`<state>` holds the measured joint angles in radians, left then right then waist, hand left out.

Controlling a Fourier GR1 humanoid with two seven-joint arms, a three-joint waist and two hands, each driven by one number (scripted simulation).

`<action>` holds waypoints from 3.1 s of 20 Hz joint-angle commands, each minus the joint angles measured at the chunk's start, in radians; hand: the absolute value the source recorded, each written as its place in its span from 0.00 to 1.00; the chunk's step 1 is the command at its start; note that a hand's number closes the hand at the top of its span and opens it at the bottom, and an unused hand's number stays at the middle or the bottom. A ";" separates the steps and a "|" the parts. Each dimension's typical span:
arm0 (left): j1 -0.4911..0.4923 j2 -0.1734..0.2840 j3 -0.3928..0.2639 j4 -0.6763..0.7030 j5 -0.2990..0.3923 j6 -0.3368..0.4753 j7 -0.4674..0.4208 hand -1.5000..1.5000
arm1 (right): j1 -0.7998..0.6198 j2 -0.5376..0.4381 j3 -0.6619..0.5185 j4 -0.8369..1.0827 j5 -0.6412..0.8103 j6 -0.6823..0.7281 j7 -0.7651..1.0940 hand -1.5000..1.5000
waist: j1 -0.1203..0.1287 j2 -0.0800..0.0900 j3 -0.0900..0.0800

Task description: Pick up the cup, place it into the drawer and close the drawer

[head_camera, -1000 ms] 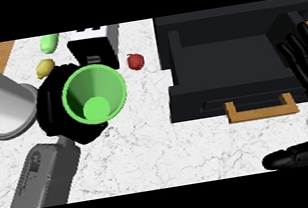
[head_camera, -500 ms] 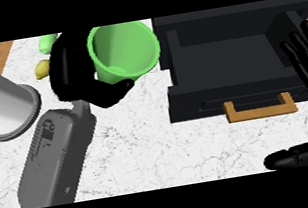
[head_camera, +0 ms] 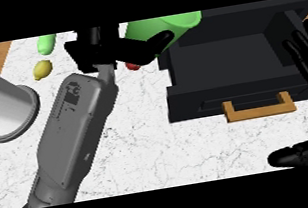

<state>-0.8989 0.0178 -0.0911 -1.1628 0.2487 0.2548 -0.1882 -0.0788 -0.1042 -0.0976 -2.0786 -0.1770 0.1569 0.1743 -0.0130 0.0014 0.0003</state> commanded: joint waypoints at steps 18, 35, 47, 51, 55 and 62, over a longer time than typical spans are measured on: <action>-0.360 -0.018 -0.157 0.569 0.215 0.135 -0.116 1.00 | -0.021 0.000 0.000 0.057 0.021 0.008 -0.038 0.00 | -0.024 0.005 0.000; -0.401 -0.018 -0.480 0.757 0.338 0.228 -0.153 1.00 | -0.068 0.017 0.040 0.069 -0.011 0.032 -0.041 0.00 | -0.103 0.025 0.002; -0.396 -0.018 -0.489 0.706 0.466 0.204 -0.202 0.00 | -0.098 0.031 0.039 0.032 -0.076 0.027 -0.003 0.00 | -0.092 0.021 0.001; -0.398 -0.018 -0.447 0.674 0.512 0.177 -0.294 0.00 | -0.004 0.013 0.009 0.008 -0.136 0.073 -0.010 0.00 | -0.069 0.012 0.001; -0.421 -0.018 -0.403 0.630 0.555 0.144 -0.284 0.00 | -0.022 -0.017 -0.041 0.053 -0.179 0.099 -0.022 0.00 | -0.028 0.005 0.000; -0.317 0.089 -0.348 0.481 0.560 0.137 -0.212 0.00 | 0.032 -0.113 -0.010 0.001 -0.110 0.211 -0.025 1.00 | 0.024 -0.009 -0.001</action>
<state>-1.2540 0.0426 -0.4695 -0.6100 0.7936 0.4190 -0.4327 -0.0831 -0.1647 -0.1196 -2.0660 -0.3252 0.3012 0.1611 -0.0137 -0.0010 0.0002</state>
